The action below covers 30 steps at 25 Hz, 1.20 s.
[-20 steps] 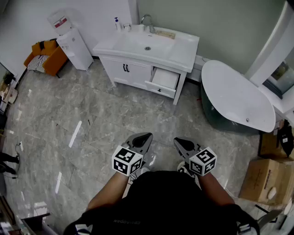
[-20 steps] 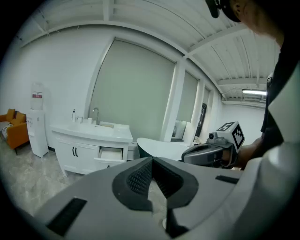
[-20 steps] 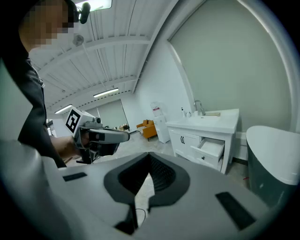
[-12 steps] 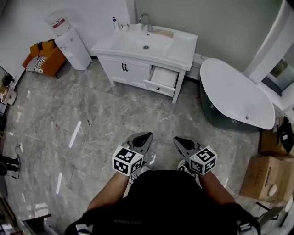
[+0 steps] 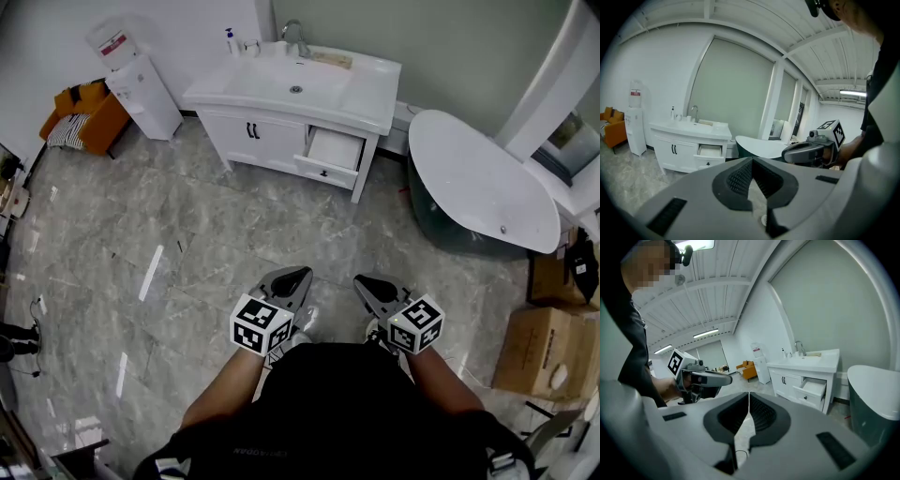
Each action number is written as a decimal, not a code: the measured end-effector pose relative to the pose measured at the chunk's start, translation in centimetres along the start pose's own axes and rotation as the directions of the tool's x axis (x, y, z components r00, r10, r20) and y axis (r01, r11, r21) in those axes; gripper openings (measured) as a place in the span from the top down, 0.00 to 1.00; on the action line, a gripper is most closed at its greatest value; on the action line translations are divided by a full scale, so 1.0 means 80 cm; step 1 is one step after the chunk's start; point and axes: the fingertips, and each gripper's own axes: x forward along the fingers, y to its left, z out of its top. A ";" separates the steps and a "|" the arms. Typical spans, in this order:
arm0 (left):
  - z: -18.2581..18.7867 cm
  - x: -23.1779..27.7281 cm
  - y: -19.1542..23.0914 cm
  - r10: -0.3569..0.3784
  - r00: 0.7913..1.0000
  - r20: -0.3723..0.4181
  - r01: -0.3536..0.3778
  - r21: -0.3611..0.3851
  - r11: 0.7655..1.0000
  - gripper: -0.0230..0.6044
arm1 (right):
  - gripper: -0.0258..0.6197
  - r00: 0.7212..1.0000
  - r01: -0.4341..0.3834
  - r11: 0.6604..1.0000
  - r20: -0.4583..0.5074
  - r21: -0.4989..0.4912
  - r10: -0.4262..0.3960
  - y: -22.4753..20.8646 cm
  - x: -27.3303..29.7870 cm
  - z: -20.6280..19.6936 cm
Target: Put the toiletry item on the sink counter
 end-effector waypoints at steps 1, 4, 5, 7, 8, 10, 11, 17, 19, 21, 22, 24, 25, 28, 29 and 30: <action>-0.004 -0.004 0.003 -0.001 1.000 -0.004 0.001 -0.002 1.000 0.97 | 0.95 1.000 -0.001 1.000 -0.007 -0.007 0.001 0.005 0.004 -0.002; -0.015 -0.021 0.017 -0.004 1.000 -0.012 0.003 -0.019 1.000 0.97 | 0.95 1.000 0.001 1.000 -0.025 -0.022 -0.002 0.020 0.019 -0.007; -0.019 -0.027 0.023 -0.006 1.000 -0.013 0.005 -0.034 0.999 0.97 | 0.95 1.000 0.004 1.000 -0.029 -0.022 -0.005 0.025 0.026 -0.008; -0.028 -0.041 0.038 -0.008 1.000 -0.010 0.007 -0.080 0.997 0.97 | 0.95 0.999 0.007 1.000 -0.043 -0.022 -0.008 0.034 0.040 -0.014; -0.033 -0.050 0.046 -0.005 1.000 -0.006 0.005 -0.108 0.994 0.97 | 0.95 0.999 0.005 1.000 -0.052 -0.022 -0.007 0.040 0.048 -0.017; -0.039 -0.068 0.064 0.013 1.000 0.001 -0.013 -0.145 0.989 0.97 | 0.95 0.998 -0.004 1.000 -0.065 -0.024 0.002 0.054 0.062 -0.021; -0.041 -0.077 0.073 0.028 1.000 0.001 -0.027 -0.148 0.989 0.97 | 0.95 0.997 -0.011 1.000 -0.071 -0.025 0.009 0.061 0.068 -0.021; -0.051 -0.123 0.106 0.109 0.994 0.007 -0.108 -0.105 0.989 0.97 | 0.95 0.993 -0.059 0.997 -0.108 -0.043 0.054 0.094 0.104 -0.018; -0.056 -0.133 0.111 0.127 0.992 0.008 -0.126 -0.119 0.985 0.97 | 0.95 0.990 -0.078 0.996 -0.121 -0.040 0.073 0.100 0.113 -0.017; -0.062 -0.141 0.115 0.144 0.990 0.009 -0.142 -0.127 0.982 0.97 | 0.95 0.987 -0.102 0.994 -0.128 -0.036 0.096 0.105 0.123 -0.016; -0.064 -0.144 0.118 0.156 0.988 0.009 -0.153 -0.128 0.980 0.97 | 0.95 0.985 -0.115 0.993 -0.132 -0.036 0.110 0.108 0.128 -0.016; -0.070 -0.150 0.126 0.182 0.983 0.005 -0.179 -0.134 0.975 0.97 | 0.95 0.980 -0.143 0.989 -0.141 -0.036 0.137 0.112 0.141 -0.017; -0.073 -0.153 0.130 0.193 0.981 0.003 -0.191 -0.141 0.971 0.97 | 0.95 0.978 -0.155 0.987 -0.143 -0.035 0.149 0.113 0.149 -0.016; -0.080 -0.155 0.147 0.220 0.975 -0.008 -0.219 -0.162 0.962 0.97 | 0.95 0.976 -0.179 0.983 -0.135 -0.035 0.173 0.112 0.173 -0.011; -0.082 -0.155 0.153 0.229 0.973 -0.014 -0.228 -0.167 0.959 0.97 | 0.95 0.975 -0.185 0.982 -0.134 -0.035 0.179 0.110 0.180 -0.009; -0.083 -0.156 0.159 0.238 0.971 -0.019 -0.237 -0.173 0.956 0.97 | 0.95 0.974 -0.190 0.981 -0.134 -0.033 0.184 0.108 0.188 -0.007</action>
